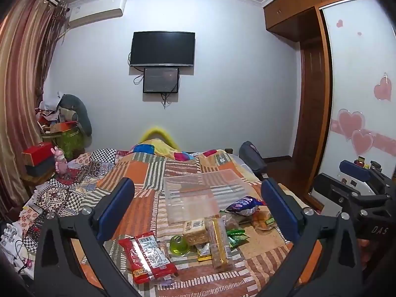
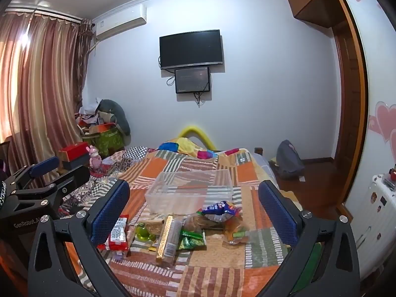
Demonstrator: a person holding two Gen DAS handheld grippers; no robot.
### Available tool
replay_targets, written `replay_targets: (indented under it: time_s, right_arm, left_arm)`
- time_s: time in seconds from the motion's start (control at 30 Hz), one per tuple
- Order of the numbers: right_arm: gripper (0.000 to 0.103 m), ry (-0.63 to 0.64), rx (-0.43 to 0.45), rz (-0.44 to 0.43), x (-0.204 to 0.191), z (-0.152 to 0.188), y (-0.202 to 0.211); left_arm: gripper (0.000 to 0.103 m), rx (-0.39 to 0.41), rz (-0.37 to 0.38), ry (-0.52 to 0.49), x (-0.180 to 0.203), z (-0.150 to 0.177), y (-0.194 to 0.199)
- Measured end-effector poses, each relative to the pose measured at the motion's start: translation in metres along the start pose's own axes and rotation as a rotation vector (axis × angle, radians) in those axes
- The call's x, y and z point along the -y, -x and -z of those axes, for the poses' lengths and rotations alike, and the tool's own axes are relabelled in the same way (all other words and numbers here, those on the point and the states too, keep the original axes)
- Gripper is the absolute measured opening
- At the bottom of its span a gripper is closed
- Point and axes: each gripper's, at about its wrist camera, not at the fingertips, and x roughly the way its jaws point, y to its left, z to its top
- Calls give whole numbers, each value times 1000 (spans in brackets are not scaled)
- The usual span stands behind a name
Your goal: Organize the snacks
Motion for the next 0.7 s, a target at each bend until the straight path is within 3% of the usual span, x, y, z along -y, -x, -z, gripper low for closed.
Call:
replay_targets:
  time_s: [0.7]
  right_arm:
    - [103,1,3,1,1,-2,3]
  left_arm:
    - [103,-9,-4,4,-3,0,-2]
